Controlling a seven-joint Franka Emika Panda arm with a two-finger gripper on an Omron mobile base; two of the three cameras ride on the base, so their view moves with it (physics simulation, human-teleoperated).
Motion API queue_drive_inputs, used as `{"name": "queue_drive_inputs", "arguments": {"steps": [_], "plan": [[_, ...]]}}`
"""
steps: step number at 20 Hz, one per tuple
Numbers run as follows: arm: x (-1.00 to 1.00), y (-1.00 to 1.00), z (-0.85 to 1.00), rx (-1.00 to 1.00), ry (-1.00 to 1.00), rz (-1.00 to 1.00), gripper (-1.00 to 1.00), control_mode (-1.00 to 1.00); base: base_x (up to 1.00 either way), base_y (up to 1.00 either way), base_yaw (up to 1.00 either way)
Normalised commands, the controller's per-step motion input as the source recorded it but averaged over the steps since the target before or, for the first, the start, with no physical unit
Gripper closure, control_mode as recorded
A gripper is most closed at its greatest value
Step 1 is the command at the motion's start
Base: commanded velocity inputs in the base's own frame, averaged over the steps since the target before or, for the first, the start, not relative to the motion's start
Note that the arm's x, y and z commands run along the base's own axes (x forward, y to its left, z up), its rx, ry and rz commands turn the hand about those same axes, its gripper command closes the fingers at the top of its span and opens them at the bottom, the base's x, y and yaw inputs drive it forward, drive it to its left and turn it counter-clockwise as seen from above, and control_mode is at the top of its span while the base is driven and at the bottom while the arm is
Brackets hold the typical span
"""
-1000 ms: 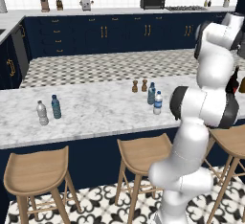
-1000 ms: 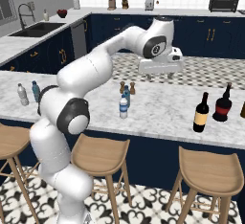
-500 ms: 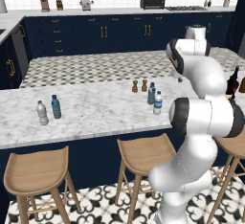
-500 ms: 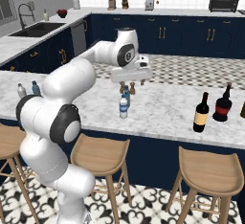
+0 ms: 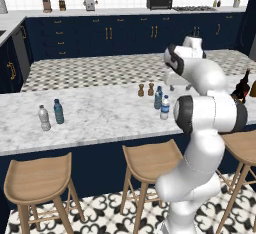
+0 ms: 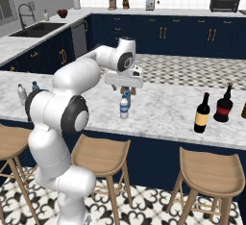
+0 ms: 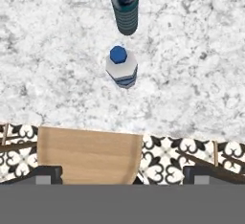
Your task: Move the plastic bottles in the middle to the plastics group, and the glass bottles in the middle to the glass group.
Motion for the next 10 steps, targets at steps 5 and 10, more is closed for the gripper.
{"name": "queue_drive_inputs", "arguments": {"steps": [5, 10], "plan": [[0.14, 0.35, -0.42, -0.01, -0.14, -0.13, -1.0, -1.0, 0.0, 0.0, 0.0], [0.36, 0.18, -0.37, -0.08, -0.16, -0.19, -1.0, -1.0, 0.0, 0.0, 0.0]]}}
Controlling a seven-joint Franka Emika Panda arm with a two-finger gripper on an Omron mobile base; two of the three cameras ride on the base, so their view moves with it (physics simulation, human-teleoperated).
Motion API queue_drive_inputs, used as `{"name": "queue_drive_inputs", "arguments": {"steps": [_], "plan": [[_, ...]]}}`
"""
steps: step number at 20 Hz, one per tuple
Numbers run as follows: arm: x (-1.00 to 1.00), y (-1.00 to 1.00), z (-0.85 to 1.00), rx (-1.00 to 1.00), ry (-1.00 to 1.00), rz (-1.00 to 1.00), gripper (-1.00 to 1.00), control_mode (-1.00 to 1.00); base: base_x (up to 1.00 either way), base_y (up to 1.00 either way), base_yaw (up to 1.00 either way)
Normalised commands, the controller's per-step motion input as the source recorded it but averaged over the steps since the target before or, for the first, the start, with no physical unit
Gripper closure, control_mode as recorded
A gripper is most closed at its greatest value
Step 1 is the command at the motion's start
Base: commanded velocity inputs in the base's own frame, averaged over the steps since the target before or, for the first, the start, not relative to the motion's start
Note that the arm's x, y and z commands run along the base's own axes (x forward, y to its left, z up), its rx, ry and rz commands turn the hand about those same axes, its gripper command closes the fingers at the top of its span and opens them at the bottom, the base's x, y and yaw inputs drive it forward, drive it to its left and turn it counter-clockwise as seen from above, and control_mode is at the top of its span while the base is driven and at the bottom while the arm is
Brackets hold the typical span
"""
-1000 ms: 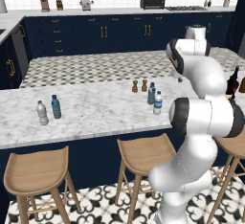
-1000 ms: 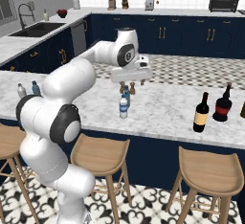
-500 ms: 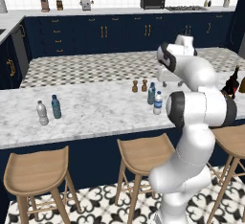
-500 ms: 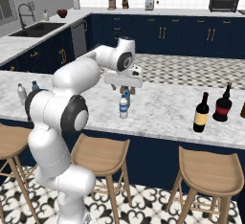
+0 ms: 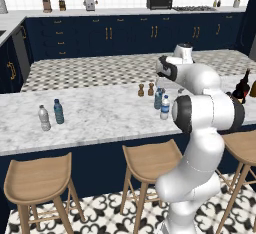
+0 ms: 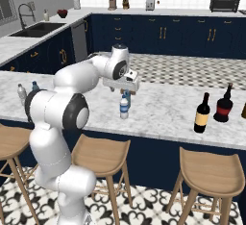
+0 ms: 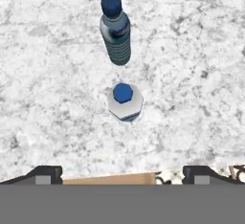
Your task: Move the plastic bottles in the middle to the plastics group, and the glass bottles in the middle to the glass group.
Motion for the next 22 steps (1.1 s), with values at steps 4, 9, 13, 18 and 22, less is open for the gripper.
{"name": "queue_drive_inputs", "arguments": {"steps": [4, 9, 13, 18, 22], "plan": [[0.5, 0.0, -0.33, -0.05, -0.02, -0.14, -1.0, -1.0, 0.0, 0.0, 0.0], [0.41, -0.05, -0.16, 0.0, 0.0, -0.11, -1.0, -1.0, 0.0, 0.0, 0.0], [0.2, -0.15, -0.1, 0.0, 0.0, -0.02, -1.0, -1.0, 0.0, 0.0, 0.0], [-0.02, -0.12, -0.1, 0.0, 0.0, 0.0, -1.0, -1.0, 0.0, 0.0, 0.0], [0.01, 0.01, -0.31, 0.0, 0.0, 0.0, -1.0, -1.0, 0.0, 0.0, 0.0]]}}
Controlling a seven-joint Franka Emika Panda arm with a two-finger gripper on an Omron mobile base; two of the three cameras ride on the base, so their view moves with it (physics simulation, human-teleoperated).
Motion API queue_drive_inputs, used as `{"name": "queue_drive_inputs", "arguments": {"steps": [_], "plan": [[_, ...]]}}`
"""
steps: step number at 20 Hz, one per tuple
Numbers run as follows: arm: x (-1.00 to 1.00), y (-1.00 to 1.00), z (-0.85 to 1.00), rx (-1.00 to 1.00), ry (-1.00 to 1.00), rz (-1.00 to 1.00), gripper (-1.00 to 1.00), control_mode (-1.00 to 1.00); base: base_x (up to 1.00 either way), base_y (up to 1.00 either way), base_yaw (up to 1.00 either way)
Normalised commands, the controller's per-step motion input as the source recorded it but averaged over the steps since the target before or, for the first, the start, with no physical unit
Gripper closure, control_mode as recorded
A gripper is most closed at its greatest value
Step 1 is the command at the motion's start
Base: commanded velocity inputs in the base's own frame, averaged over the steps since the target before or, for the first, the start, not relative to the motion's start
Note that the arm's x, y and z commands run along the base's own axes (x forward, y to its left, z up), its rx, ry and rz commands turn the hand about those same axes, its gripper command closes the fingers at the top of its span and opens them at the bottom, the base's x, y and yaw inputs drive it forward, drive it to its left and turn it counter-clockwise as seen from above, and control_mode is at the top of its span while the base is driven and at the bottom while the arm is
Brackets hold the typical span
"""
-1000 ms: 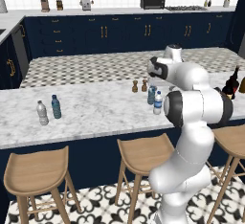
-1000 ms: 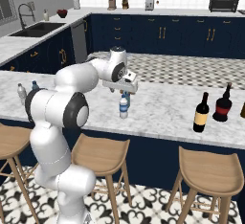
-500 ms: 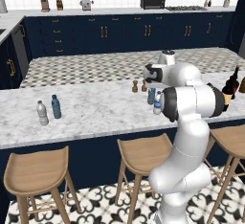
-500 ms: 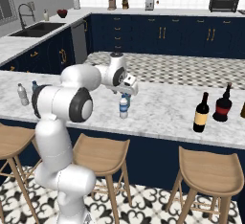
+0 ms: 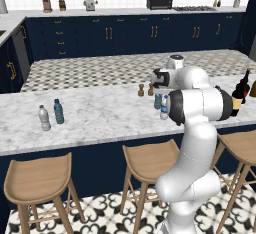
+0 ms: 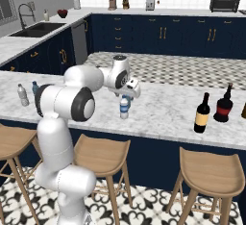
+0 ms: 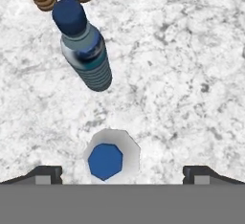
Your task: Move the plastic bottles in the middle to the plastics group, and the glass bottles in the middle to the glass group.
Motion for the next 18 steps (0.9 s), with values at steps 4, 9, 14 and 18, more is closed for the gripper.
{"name": "queue_drive_inputs", "arguments": {"steps": [4, 9, 14, 18], "plan": [[0.07, 0.09, -0.28, 0.02, 0.0, -0.01, -1.0, -1.0, 0.0, 0.0, 0.0], [0.06, 0.03, -0.2, 0.0, 0.0, 0.0, -1.0, -1.0, 0.0, 0.0, 0.0], [0.12, 0.03, -0.15, 0.0, 0.0, 0.0, -1.0, -1.0, 0.0, 0.0, 0.0], [0.05, 0.01, -0.1, 0.0, 0.0, 0.0, 1.0, -1.0, 0.0, 0.0, 0.0]]}}
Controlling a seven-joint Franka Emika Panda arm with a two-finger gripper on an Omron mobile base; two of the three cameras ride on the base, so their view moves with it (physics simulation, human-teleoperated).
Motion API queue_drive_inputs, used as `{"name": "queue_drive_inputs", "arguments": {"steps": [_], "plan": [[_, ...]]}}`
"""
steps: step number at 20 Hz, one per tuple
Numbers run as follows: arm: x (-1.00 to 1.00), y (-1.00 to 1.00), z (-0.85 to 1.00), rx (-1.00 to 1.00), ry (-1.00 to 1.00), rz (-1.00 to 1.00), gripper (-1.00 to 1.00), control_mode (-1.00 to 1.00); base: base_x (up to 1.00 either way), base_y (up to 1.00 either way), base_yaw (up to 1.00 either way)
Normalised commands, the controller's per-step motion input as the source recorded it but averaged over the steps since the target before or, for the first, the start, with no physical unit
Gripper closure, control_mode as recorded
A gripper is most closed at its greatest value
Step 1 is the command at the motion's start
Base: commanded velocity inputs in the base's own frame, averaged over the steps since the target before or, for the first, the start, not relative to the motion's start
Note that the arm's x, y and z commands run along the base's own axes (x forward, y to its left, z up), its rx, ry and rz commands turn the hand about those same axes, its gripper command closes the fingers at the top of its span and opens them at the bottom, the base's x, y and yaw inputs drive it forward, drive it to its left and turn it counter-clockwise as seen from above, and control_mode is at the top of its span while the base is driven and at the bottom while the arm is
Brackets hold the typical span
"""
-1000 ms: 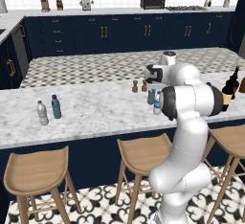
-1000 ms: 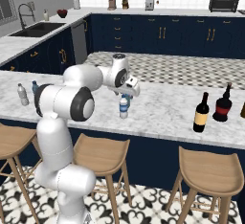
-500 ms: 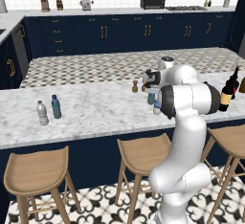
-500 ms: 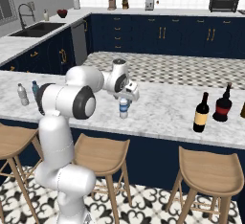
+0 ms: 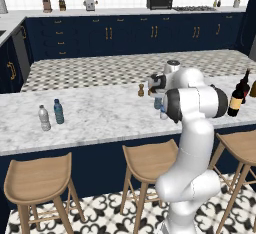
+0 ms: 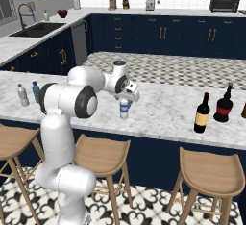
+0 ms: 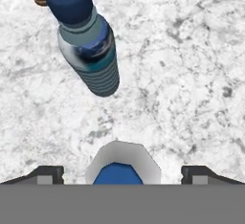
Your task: Move the plastic bottles in the middle to the plastics group, and the glass bottles in the middle to the glass group.
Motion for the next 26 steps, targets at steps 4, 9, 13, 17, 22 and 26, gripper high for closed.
{"name": "queue_drive_inputs", "arguments": {"steps": [4, 9, 13, 17, 22, 26], "plan": [[-0.01, -0.01, -0.06, 0.0, -0.05, 0.0, 1.0, -1.0, 0.0, 0.0, 0.0], [-0.37, -0.01, -0.09, 0.03, -0.07, 0.0, 1.0, -1.0, 0.0, 0.0, 0.0], [-0.74, 0.02, 0.08, 0.12, -0.18, 0.0, 1.0, -1.0, 0.0, 0.0, 0.0], [-0.68, 0.34, 0.32, 0.09, -0.15, 0.11, 1.0, -1.0, 0.0, 0.0, 0.0], [-0.21, 0.78, 0.39, 0.0, -0.03, 0.07, 1.0, -1.0, 0.0, 0.0, 0.0], [-0.09, 0.99, 0.39, 0.0, 0.0, 0.13, 1.0, -1.0, 0.0, 0.0, 0.0]]}}
